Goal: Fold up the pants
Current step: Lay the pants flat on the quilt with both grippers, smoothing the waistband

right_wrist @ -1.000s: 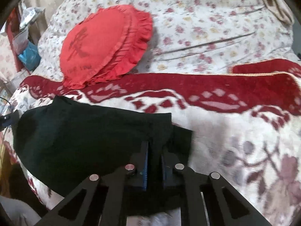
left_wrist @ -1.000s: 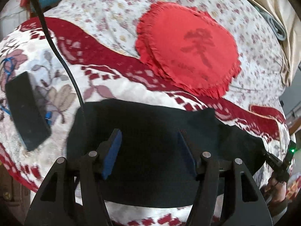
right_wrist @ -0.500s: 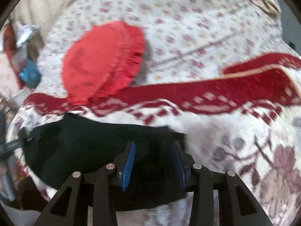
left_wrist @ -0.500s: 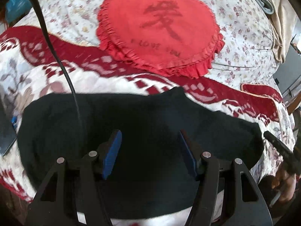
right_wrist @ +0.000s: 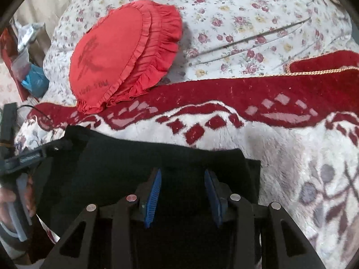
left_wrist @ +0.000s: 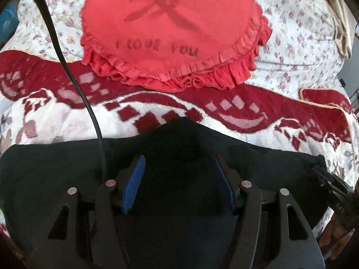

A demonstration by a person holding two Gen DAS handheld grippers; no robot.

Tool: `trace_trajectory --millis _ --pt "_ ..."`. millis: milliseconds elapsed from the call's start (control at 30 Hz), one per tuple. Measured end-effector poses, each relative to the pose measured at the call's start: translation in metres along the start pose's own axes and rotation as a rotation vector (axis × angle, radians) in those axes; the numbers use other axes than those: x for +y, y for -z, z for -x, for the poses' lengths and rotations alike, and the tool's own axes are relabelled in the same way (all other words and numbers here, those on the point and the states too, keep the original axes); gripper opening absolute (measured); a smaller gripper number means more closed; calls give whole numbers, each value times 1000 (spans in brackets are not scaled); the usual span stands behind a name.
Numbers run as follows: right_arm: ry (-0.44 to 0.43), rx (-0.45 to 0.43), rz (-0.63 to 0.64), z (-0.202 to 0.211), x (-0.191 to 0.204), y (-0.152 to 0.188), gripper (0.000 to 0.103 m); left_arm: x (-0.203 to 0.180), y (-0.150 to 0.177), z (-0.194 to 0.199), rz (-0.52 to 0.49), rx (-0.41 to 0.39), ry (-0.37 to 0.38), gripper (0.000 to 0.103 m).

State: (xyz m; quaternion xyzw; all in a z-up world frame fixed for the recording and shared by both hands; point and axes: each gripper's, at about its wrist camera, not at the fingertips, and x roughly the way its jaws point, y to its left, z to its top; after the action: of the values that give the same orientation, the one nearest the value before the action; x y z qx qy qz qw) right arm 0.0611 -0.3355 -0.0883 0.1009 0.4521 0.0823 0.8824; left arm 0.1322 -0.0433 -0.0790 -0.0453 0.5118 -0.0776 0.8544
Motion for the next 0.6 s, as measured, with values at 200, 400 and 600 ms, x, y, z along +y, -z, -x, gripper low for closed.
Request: trace_trajectory --millis 200,400,600 --pt "23 20 34 1 7 -7 38 -8 -4 -11 -22 12 -29 61" --pt "-3 3 81 33 24 8 39 -11 1 13 -40 -23 -31 61" --pt "-35 27 106 51 36 42 40 -18 19 34 -55 -42 -3 62"
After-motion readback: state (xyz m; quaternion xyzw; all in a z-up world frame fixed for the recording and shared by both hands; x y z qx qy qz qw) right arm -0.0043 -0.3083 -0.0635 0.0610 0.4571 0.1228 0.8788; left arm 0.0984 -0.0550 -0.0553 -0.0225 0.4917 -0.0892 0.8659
